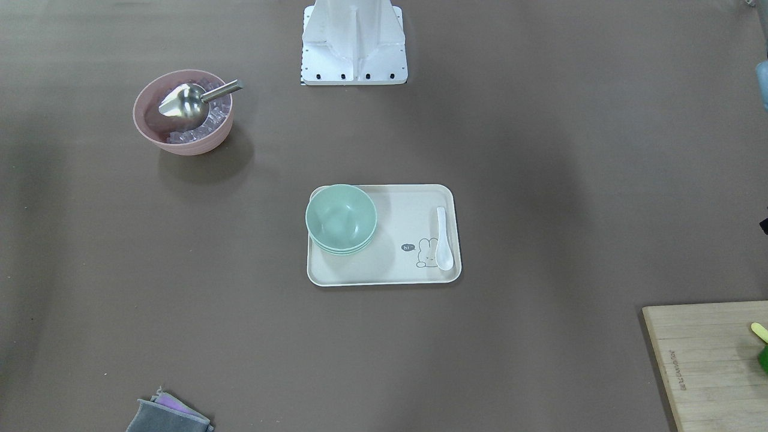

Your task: Stack green bowls together

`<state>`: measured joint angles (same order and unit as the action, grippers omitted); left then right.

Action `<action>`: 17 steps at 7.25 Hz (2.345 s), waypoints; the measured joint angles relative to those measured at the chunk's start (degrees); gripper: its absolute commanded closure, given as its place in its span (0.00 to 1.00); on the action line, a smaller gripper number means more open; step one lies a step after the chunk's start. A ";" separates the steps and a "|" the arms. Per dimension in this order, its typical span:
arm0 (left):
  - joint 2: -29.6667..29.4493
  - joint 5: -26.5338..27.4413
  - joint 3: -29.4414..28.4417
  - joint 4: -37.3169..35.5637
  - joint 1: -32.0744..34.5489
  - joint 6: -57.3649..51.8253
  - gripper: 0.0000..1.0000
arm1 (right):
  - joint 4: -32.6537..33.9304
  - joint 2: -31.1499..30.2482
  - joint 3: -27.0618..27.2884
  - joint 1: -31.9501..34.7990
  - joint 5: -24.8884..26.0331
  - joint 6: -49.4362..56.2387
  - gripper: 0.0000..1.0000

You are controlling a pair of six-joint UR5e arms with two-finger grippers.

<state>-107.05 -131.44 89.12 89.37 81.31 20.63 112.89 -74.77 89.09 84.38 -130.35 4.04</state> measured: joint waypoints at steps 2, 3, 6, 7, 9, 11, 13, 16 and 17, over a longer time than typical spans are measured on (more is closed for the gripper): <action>1.51 -0.04 -2.45 1.03 0.50 -0.06 0.02 | -4.84 -4.66 -0.31 0.54 -0.01 -0.58 0.00; 2.62 -0.17 -2.74 1.12 1.52 -0.06 0.02 | -6.92 -6.05 -0.42 0.57 -0.11 -1.58 0.00; 6.17 -0.57 -2.79 0.68 6.62 -5.98 0.02 | -8.15 -6.82 -0.45 0.61 -0.46 -2.44 0.00; 7.40 -0.78 -2.72 0.85 7.23 -8.34 0.02 | -8.19 -6.77 -0.40 0.71 -0.75 -2.54 0.00; 8.88 -2.13 -2.11 0.64 8.22 -11.94 0.02 | -8.21 -6.56 -0.16 1.00 -1.49 -2.86 0.00; 10.13 -2.77 -2.02 0.94 8.32 -12.82 0.02 | -8.21 -6.36 0.18 1.23 -1.69 -3.43 0.00; 10.80 -2.90 -1.74 1.07 8.23 -12.92 0.02 | -8.21 -6.30 0.20 1.71 -1.67 -3.54 0.00; 10.88 -2.86 -1.84 1.13 8.16 -12.92 0.02 | -8.35 -7.65 0.26 3.44 -1.74 -3.08 0.00; 10.85 -2.85 -1.84 1.12 8.16 -12.90 0.02 | -8.38 -7.94 0.28 3.81 -1.75 -3.06 0.00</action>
<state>-96.20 -134.30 87.28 90.49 89.48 7.73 104.52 -82.71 89.37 88.19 -132.10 0.98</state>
